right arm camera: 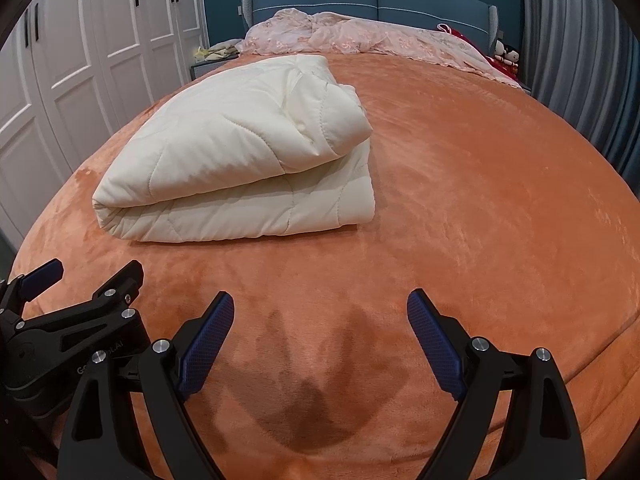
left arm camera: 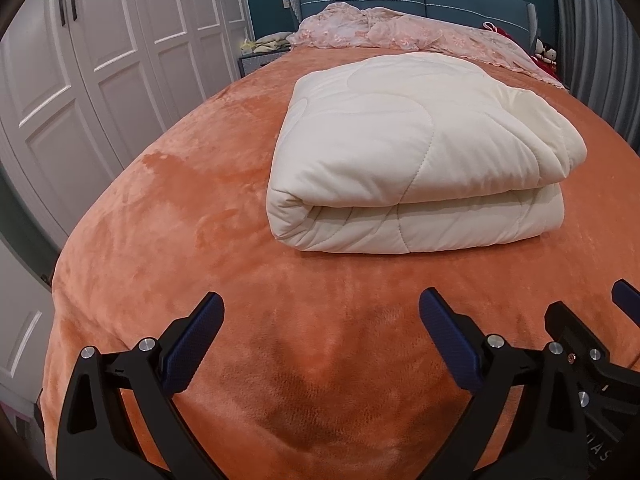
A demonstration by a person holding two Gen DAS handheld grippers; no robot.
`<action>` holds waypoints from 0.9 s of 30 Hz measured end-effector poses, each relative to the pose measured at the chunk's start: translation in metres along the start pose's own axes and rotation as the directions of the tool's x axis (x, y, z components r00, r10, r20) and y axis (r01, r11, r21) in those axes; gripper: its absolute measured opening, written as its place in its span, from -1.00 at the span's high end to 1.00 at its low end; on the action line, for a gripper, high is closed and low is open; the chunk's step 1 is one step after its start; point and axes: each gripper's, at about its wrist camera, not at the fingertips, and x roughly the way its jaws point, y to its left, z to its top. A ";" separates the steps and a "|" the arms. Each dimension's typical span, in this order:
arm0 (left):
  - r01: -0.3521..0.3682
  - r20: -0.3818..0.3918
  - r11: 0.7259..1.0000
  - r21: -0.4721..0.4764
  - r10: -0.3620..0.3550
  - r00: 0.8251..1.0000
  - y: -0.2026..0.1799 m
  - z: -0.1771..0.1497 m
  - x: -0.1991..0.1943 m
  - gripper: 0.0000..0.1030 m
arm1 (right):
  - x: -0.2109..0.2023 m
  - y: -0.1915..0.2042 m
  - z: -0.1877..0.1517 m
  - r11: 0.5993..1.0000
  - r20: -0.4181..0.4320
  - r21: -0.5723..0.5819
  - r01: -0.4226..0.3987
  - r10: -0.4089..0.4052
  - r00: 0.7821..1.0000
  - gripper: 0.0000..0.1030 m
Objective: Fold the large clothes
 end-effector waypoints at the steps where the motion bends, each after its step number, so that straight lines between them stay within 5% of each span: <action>1: 0.001 -0.001 1.000 0.000 -0.001 1.000 0.000 0.000 0.000 -0.85 | 0.001 0.000 0.000 1.000 -0.001 0.002 0.002 -0.002 1.000 -0.67; 27: 0.023 -0.023 1.000 0.001 -0.023 0.999 -0.002 -0.002 0.006 -0.74 | 0.001 0.000 -0.001 1.000 -0.004 0.019 0.008 -0.008 1.000 -0.67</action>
